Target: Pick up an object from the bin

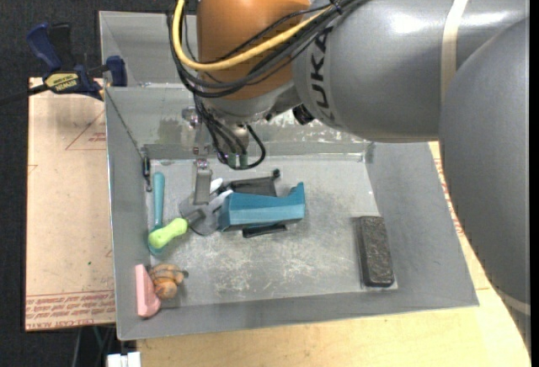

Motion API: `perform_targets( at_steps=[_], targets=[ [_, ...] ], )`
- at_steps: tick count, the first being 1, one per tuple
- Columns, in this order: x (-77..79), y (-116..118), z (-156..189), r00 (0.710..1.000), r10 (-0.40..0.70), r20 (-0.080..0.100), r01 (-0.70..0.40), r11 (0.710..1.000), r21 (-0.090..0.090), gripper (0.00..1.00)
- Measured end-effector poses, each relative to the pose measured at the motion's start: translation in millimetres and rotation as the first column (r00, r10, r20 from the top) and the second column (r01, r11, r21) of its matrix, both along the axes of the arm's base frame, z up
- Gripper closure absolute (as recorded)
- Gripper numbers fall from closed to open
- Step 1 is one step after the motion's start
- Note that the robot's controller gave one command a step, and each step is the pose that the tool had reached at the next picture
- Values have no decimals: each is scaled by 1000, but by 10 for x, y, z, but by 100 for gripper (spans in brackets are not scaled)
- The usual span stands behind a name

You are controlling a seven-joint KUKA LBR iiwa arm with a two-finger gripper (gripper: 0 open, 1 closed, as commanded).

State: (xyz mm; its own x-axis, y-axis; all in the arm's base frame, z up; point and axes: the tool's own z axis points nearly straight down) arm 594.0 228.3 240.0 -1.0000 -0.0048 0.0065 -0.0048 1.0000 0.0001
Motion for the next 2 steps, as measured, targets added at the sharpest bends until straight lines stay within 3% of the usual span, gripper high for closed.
perform_targets(
  at_steps=[1,2],
  targets=[
    [18,-13,50,1000,-4,8,4,1000,1,0],
    [110,-176,-281,976,215,16,-215,977,3,0]
  ],
)
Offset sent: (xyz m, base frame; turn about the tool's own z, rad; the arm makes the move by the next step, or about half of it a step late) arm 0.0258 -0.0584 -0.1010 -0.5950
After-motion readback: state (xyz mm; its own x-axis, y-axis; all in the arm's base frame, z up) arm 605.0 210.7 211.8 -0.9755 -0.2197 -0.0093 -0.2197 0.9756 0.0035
